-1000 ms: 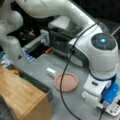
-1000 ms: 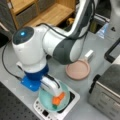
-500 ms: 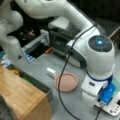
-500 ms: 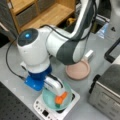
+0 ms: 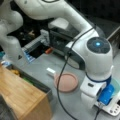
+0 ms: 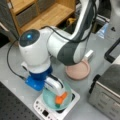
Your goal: Pick up the pan. Place the pan on the table. Pick up the bowl. Place the bowl on the stove.
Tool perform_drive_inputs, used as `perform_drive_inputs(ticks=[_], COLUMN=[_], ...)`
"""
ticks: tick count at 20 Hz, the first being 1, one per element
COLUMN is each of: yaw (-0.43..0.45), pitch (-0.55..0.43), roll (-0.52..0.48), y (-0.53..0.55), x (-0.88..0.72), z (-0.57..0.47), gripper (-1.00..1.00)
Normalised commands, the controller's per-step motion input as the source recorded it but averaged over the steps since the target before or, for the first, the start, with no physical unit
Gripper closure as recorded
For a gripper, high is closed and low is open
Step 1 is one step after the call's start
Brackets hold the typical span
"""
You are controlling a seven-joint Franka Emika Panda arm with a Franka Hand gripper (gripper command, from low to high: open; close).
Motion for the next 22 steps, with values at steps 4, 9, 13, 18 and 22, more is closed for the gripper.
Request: perform_drive_inputs(ticks=[4, 9, 13, 18, 22], yaw=[-0.051, -0.048, -0.048, -0.047, -0.040], pitch=[-0.185, -0.177, -0.167, -0.150, -0.127], roll=[-0.231, -0.227, -0.219, -0.215, -0.221], y=[0.05, 0.03, 0.02, 0.01, 0.01], x=[-0.26, -0.25, -0.25, -0.25, -0.23], z=[-0.07, -0.05, -0.05, -0.04, -0.03], gripper=[-1.00, -1.00, -1.00, -1.00, -1.00])
